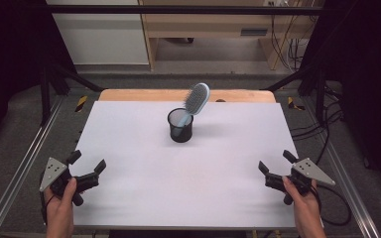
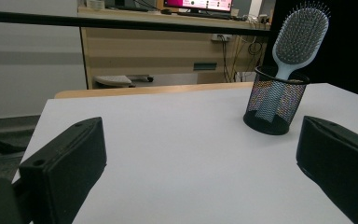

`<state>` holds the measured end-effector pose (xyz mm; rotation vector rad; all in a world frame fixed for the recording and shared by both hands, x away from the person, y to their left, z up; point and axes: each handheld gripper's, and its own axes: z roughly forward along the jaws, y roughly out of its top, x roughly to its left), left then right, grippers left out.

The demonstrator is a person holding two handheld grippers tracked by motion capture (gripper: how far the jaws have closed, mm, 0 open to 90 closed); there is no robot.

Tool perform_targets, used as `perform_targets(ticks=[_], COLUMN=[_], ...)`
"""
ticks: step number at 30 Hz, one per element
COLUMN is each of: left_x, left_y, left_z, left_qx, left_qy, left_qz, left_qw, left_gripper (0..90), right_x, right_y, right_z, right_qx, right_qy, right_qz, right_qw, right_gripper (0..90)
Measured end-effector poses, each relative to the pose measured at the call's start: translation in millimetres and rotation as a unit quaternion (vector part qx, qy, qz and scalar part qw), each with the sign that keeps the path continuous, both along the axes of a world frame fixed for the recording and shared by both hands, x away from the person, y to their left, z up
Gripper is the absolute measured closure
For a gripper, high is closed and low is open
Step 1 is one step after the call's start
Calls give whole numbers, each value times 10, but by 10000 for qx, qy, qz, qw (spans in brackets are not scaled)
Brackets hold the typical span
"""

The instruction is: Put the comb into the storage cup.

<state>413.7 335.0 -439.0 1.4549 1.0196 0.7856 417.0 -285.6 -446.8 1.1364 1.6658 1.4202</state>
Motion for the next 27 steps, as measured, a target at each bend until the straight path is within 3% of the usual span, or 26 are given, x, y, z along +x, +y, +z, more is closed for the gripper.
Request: perform_targets(ticks=[27], left_x=[6], left_y=[-25], left_z=[-7], left_qx=[34], left_qy=[22], left_qz=[-86], left_qw=[10000], left_gripper=[16], right_x=[24], right_y=[230], right_z=[-111], right_qx=[-178], right_qy=[9], right_qz=[474], right_qw=[9987], right_gripper=[28])
